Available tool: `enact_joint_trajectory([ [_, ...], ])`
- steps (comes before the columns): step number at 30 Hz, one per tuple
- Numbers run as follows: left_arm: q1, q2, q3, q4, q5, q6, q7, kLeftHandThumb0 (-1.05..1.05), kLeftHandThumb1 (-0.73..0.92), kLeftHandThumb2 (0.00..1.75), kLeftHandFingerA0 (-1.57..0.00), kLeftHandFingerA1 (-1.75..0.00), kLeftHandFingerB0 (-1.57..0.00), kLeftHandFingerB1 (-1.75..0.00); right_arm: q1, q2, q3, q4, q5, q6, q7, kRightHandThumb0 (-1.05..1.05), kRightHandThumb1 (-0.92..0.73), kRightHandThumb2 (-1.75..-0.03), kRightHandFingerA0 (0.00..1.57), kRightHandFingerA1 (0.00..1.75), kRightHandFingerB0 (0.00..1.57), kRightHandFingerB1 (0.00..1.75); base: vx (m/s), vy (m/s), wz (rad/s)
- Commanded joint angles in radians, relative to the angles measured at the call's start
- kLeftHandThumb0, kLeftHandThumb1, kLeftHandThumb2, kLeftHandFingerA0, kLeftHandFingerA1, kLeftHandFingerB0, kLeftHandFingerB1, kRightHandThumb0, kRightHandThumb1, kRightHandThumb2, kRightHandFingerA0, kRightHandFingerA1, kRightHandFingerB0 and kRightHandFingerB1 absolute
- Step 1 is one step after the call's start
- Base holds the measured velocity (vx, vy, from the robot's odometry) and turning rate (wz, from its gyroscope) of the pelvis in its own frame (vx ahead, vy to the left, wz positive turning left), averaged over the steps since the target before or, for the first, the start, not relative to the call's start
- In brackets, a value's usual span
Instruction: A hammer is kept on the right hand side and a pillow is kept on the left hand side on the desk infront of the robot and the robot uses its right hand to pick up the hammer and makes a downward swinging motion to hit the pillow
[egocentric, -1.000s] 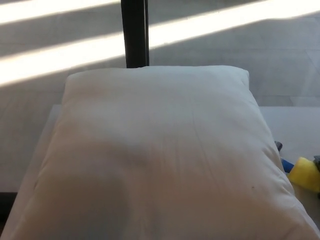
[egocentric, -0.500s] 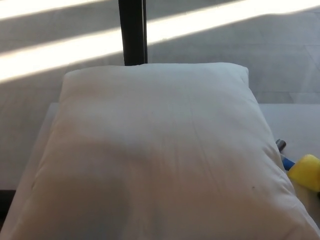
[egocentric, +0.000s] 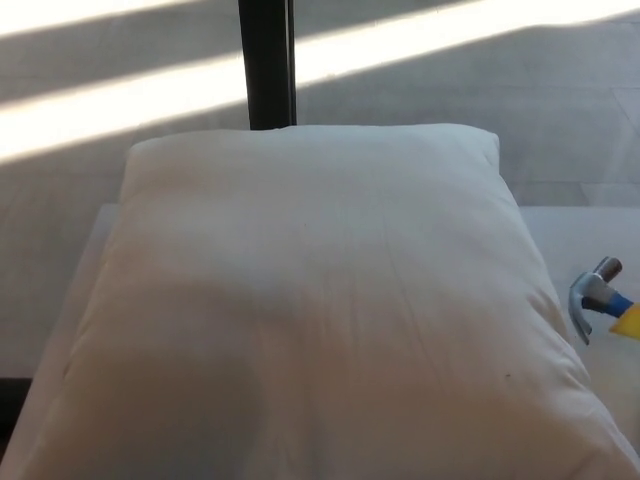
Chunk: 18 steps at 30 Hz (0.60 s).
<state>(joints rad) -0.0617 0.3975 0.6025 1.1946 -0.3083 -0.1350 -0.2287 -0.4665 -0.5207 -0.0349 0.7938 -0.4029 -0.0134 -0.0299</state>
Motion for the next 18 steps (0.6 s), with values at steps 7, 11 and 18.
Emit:
enact_joint_trajectory([
  [7,0.030,0.024,0.013,-0.001,-0.025,-0.025,-0.021,-0.55,0.62,0.59,-0.66,-0.48,-0.60,-0.45,-0.087,0.084,-0.389,-0.146,0.497,0.238,0.212,-0.25,-0.47,-1.23,1.03,1.75,0.83,1.63,0.00,0.000,0.00],
  [11,0.044,0.018,0.012,0.002,-0.023,-0.033,-0.023,-0.56,0.62,0.60,-0.67,-0.48,-0.59,-0.44,-0.100,0.106,-0.422,-0.238,0.544,0.355,0.258,-0.23,-0.56,-1.16,1.00,1.75,0.64,1.74,0.00,0.000,0.00],
  [18,0.049,0.018,0.018,0.013,-0.029,-0.031,-0.034,-0.54,0.64,0.60,-0.64,-0.46,-0.58,-0.43,-0.198,0.159,-0.537,-0.345,0.734,0.753,0.305,-0.26,-0.73,-1.10,0.98,1.75,0.64,1.75,0.00,0.000,0.00],
])
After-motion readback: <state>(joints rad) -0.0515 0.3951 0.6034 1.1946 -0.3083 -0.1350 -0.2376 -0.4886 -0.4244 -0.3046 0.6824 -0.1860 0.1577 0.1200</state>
